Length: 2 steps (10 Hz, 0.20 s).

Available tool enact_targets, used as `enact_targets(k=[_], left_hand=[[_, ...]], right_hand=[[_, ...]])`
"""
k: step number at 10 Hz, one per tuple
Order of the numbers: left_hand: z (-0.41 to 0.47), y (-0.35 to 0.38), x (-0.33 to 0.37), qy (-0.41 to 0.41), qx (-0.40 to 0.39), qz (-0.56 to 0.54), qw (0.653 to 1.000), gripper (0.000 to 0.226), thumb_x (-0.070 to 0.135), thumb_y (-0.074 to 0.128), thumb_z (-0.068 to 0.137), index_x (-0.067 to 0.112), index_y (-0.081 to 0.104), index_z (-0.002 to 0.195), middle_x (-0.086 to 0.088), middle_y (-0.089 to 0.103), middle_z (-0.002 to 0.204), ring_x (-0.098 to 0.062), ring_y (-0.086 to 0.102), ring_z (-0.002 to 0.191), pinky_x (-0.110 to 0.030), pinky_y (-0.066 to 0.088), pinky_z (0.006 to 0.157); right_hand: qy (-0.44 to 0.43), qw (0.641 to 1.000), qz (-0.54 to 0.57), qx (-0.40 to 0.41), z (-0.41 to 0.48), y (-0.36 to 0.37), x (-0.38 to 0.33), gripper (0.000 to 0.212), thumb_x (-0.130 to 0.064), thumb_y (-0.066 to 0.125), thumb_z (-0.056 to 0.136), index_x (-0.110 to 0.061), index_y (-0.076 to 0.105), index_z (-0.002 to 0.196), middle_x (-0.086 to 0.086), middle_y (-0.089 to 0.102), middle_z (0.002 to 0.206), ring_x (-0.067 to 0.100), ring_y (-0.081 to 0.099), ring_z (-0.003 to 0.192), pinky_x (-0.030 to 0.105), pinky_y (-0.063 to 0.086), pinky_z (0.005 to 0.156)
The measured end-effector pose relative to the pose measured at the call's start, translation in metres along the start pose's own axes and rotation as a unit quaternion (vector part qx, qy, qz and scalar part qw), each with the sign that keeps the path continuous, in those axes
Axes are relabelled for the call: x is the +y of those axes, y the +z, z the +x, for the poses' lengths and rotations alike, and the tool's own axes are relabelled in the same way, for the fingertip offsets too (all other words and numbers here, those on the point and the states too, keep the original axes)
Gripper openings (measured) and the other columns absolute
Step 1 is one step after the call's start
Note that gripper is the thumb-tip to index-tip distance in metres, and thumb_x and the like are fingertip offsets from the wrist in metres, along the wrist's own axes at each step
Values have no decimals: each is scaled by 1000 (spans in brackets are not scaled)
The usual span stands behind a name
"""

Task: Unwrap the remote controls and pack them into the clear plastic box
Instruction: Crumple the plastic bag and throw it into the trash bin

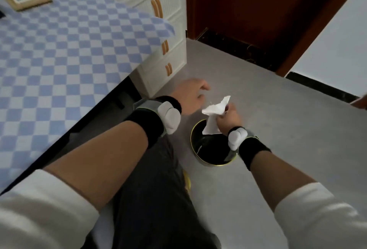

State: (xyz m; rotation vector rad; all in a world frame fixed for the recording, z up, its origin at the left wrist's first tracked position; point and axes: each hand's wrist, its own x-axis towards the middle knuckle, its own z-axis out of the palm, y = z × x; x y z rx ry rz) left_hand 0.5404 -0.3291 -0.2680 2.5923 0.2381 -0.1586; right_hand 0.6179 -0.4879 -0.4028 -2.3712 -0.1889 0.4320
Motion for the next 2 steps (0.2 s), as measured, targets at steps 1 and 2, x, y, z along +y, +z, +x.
enact_targets(k=[1, 2], left_hand=[[9, 13, -14, -6, -15, 0, 1000, 35, 13, 52, 101, 13, 60, 135, -5, 61, 141, -21, 56, 131, -32, 40, 112], [8, 20, -31, -25, -33, 12, 999, 35, 13, 53, 101, 11, 59, 136, -9, 62, 140, -24, 58, 129, -33, 42, 108]], right_hand=[[-3, 999, -22, -33, 7, 25, 30, 36, -21, 63, 89, -6, 53, 119, 19, 66, 118, 40, 62, 110, 35, 45, 83], [28, 990, -67, -125, 6, 40, 60, 55, -25, 73, 86, -6, 47, 130, 20, 61, 127, 39, 60, 115, 38, 48, 90]])
